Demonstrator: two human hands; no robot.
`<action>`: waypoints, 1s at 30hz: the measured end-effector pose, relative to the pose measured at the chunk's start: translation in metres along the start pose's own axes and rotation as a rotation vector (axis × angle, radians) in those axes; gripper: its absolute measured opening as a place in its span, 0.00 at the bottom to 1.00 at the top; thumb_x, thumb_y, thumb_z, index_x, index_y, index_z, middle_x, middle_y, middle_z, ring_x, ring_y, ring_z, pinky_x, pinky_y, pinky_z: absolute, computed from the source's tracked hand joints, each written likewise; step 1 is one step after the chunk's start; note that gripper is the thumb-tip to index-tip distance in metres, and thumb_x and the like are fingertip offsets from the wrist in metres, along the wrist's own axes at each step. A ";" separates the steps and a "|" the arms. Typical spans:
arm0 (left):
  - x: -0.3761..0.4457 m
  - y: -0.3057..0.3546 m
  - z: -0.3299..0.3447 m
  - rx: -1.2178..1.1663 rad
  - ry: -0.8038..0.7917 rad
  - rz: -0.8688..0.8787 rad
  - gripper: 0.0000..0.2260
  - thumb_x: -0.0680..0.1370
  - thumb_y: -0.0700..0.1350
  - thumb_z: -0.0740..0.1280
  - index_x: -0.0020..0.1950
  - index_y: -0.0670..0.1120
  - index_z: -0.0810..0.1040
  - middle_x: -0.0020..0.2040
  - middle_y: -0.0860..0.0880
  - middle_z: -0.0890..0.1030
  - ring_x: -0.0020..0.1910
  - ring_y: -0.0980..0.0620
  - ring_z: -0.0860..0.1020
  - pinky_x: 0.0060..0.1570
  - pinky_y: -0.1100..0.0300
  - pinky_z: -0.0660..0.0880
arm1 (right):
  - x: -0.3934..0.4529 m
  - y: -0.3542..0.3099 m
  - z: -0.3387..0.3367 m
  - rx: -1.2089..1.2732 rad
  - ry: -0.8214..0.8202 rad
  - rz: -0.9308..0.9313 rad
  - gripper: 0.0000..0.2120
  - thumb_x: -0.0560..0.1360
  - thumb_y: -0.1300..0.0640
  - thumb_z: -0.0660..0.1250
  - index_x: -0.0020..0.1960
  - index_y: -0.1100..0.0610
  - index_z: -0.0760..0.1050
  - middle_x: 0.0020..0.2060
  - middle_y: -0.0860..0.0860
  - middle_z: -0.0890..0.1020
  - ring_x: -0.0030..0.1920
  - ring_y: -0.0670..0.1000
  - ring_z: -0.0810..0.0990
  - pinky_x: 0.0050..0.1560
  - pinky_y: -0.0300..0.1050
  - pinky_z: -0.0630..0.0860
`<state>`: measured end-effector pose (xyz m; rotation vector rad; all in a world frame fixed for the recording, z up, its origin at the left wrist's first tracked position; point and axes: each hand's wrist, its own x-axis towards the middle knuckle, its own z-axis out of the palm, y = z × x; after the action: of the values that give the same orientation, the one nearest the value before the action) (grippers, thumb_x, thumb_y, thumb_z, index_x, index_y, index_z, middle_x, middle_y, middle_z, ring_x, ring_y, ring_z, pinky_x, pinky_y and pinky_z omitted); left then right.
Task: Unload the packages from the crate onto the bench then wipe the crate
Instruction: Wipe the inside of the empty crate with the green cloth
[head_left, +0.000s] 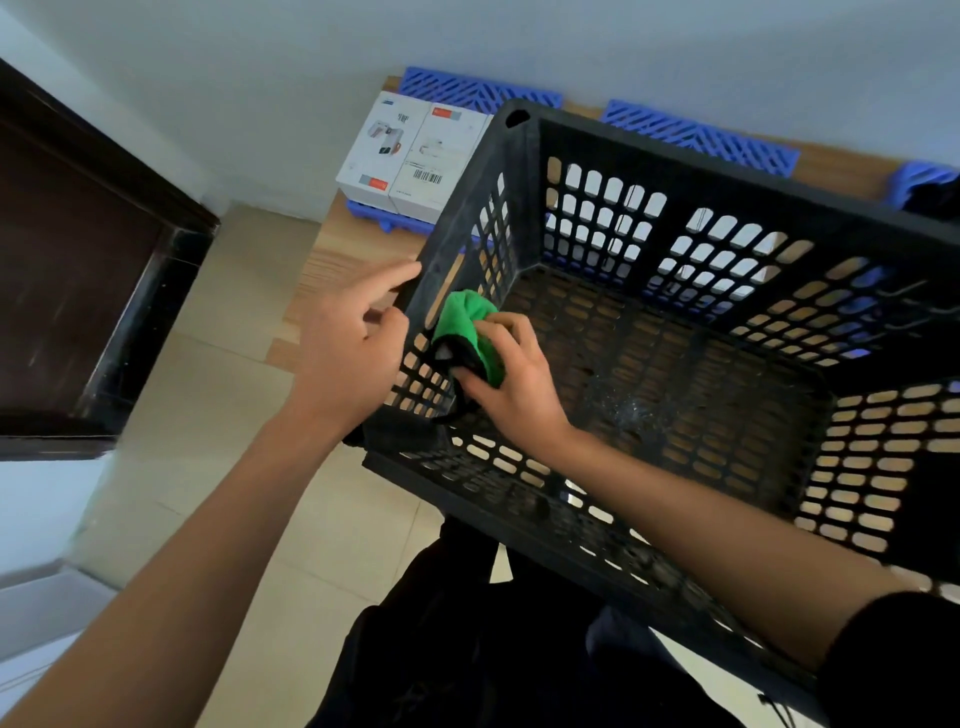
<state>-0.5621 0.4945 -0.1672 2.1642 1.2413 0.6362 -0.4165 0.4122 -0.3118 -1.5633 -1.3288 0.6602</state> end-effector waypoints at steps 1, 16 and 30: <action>-0.006 -0.001 -0.002 0.017 -0.019 0.012 0.21 0.79 0.31 0.62 0.70 0.43 0.78 0.65 0.57 0.77 0.58 0.62 0.77 0.55 0.76 0.71 | 0.002 -0.004 0.007 0.011 -0.001 0.034 0.24 0.74 0.58 0.76 0.68 0.61 0.74 0.64 0.57 0.71 0.64 0.48 0.71 0.64 0.30 0.69; -0.021 -0.005 0.001 0.036 -0.012 0.011 0.24 0.75 0.31 0.58 0.70 0.39 0.78 0.71 0.55 0.73 0.72 0.68 0.66 0.70 0.70 0.64 | 0.008 0.065 0.050 -0.256 -0.413 0.366 0.19 0.74 0.68 0.69 0.63 0.58 0.80 0.64 0.57 0.75 0.63 0.61 0.77 0.65 0.52 0.75; -0.021 -0.020 -0.003 -0.231 0.027 -0.042 0.21 0.77 0.35 0.56 0.66 0.41 0.81 0.67 0.47 0.80 0.70 0.54 0.76 0.69 0.45 0.72 | -0.007 0.004 -0.011 -0.143 -0.122 -0.235 0.16 0.75 0.52 0.73 0.55 0.63 0.79 0.53 0.55 0.76 0.53 0.54 0.77 0.55 0.45 0.75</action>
<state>-0.5856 0.4853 -0.1814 1.9410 1.1618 0.7545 -0.4066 0.4026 -0.3121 -1.4668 -1.6530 0.5298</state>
